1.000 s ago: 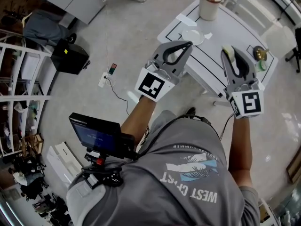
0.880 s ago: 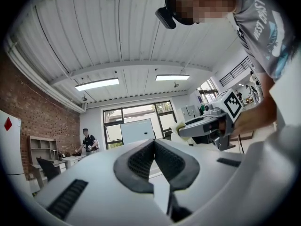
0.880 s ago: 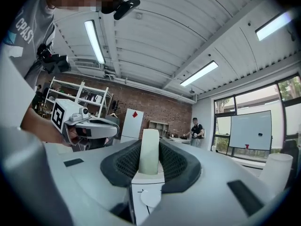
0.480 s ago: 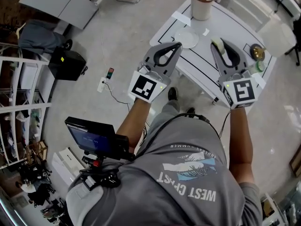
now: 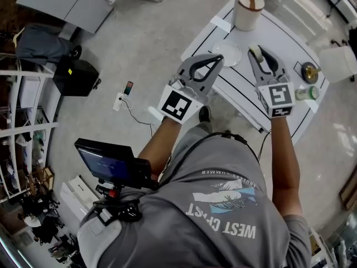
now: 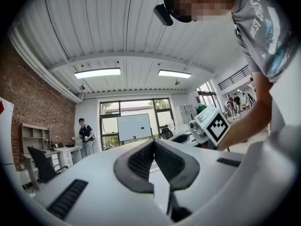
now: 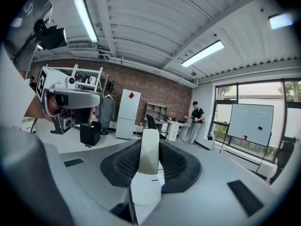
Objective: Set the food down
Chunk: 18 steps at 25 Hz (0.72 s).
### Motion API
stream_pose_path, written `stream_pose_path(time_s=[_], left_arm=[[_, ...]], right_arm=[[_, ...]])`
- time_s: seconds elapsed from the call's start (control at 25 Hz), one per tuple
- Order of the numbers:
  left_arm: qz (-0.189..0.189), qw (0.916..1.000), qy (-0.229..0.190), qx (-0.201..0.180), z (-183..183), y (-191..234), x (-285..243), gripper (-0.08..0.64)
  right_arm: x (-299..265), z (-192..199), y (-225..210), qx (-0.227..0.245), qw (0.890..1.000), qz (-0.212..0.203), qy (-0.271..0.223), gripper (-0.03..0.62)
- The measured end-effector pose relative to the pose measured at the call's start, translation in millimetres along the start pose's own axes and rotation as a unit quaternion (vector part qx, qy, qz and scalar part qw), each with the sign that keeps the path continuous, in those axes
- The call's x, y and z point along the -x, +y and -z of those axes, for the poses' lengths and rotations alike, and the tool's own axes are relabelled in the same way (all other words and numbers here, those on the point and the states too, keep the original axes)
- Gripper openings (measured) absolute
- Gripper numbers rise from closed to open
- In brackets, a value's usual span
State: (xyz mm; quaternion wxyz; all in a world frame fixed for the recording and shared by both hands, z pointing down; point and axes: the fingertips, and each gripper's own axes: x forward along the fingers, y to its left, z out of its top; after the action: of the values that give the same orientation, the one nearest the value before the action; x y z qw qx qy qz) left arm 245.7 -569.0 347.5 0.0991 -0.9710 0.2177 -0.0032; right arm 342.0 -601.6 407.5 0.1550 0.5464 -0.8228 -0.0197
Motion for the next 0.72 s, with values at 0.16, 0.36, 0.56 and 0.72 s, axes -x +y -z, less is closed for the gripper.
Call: stream_pose_path(time_s=[0.16,0.36,0.56,0.72], left_arm=[[-0.002,0.9998,0.017,0.01,24,28,-5,0.008],[0.006,0.9996,0.022,0.015,35,38,-17,0.008],[0.006,0.9996,0.02,0.016,41,42,-21,0.008],[0.007,0.9994,0.026,0.02,44,47,-23,0.008]], right_arm=[[-54,35,2,0.004,0.999,-0.013,0.039,0.101],[-86,72,-7,0.004,0.997,-0.017,0.079,0.101],[-106,106,-7,0.007,0.994,-0.022,0.111,0.101],[-124,127,-9,0.014,0.99,-0.029,0.138,0.101]])
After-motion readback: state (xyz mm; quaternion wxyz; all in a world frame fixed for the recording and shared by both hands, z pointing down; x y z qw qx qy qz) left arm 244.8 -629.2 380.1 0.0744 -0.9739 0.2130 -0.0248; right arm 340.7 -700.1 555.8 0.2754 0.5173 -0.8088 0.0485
